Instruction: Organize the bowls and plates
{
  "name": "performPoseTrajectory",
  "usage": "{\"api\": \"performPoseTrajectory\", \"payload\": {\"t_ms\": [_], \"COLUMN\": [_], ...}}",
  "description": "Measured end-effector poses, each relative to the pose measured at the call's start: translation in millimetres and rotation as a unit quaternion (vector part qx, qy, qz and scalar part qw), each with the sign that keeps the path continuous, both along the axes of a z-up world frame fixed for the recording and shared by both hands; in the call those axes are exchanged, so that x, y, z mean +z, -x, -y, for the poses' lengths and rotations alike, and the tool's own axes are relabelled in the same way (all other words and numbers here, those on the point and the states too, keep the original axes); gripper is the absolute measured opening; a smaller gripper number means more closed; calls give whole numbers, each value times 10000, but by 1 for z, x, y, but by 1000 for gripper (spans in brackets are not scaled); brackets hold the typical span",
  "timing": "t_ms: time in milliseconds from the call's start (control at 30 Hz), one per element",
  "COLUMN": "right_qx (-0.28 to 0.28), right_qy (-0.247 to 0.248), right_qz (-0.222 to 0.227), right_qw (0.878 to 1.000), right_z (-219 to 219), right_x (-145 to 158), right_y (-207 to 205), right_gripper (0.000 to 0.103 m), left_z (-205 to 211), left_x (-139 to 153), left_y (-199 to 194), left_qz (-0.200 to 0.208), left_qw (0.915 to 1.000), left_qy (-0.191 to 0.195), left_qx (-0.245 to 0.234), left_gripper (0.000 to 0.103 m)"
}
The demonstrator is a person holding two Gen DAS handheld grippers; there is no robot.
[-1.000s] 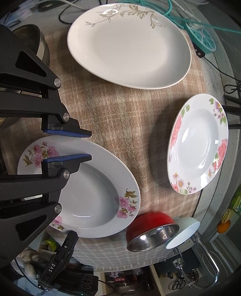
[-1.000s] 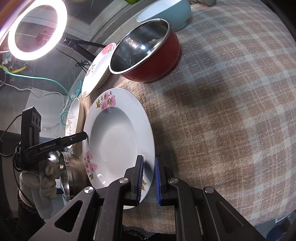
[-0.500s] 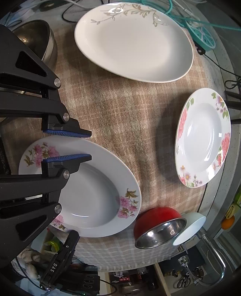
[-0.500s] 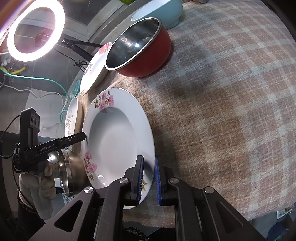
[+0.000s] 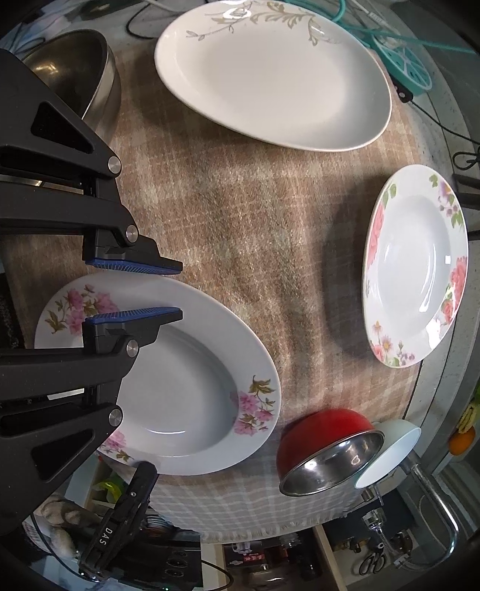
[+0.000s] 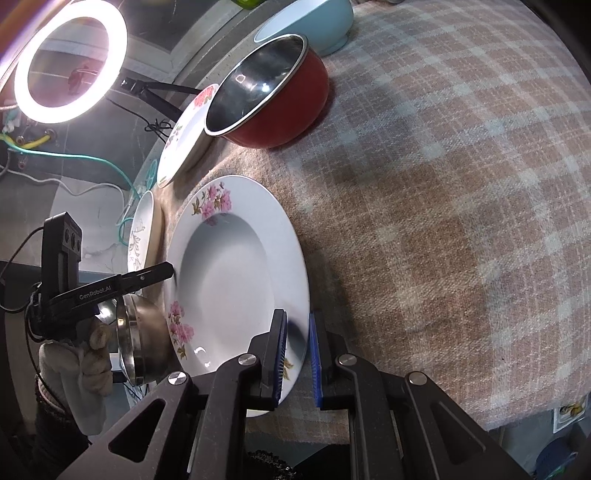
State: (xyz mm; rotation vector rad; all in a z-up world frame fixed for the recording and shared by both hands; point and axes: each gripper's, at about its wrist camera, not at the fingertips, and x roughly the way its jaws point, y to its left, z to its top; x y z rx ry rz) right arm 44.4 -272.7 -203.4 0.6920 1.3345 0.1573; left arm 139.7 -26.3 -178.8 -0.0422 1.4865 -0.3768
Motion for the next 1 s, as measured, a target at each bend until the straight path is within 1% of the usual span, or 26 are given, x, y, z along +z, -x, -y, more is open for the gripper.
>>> {"api": "performPoseTrajectory", "payload": {"t_ms": [500, 633, 900, 1000], "right_qx": [108, 108, 159, 185], "right_qy": [38, 84, 102, 65], "right_qz": [-34, -63, -49, -64], "right_qw": [9999, 9999, 9998, 9998], "right_z": [-2, -3, -6, -5], "right_x": [-2, -2, -1, -1], "right_y": [13, 12, 12, 11], "right_gripper": [11, 11, 11, 14], "left_z": [1, 8, 8, 7], "left_x": [-2, 0, -2, -2], "left_y": [-1, 2, 1, 1], "left_qz": [3, 131, 108, 80], "left_qw": [10000, 9997, 9998, 9999], "left_qy": [42, -127, -84, -32], "left_qx": [-35, -148, -153, -127], "left_gripper": [16, 17, 17, 17]}}
